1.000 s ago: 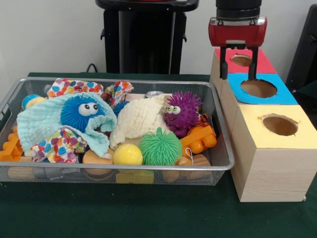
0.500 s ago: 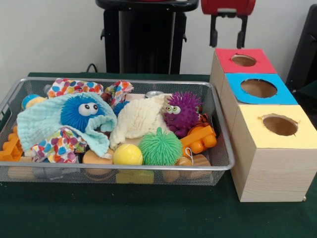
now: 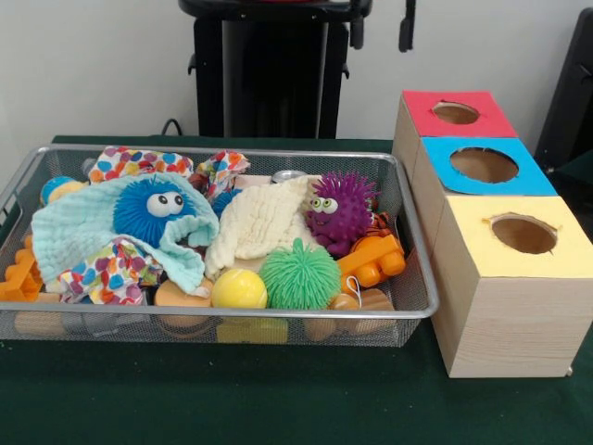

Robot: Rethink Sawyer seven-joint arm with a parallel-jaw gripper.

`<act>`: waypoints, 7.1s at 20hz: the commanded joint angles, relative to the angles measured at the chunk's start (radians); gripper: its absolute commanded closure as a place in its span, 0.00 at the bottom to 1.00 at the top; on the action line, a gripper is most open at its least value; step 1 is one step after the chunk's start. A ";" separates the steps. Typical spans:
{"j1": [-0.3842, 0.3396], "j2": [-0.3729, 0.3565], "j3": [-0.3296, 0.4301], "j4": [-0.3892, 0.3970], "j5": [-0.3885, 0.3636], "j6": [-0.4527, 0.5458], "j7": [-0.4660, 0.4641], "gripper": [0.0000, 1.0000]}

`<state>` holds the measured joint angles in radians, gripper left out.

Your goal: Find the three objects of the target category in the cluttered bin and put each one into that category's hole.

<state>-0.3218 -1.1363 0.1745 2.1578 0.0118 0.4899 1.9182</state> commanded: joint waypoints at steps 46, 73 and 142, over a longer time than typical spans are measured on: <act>-0.342 0.449 0.266 -0.037 -0.590 -0.256 -0.041 0.00; -0.418 0.484 0.313 -0.161 -0.615 -0.096 -0.118 0.00; -0.329 0.657 0.219 -0.335 -0.808 -0.220 -0.001 0.00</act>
<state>-0.7048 -0.5454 0.4324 1.9976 -0.7037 0.3074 1.9182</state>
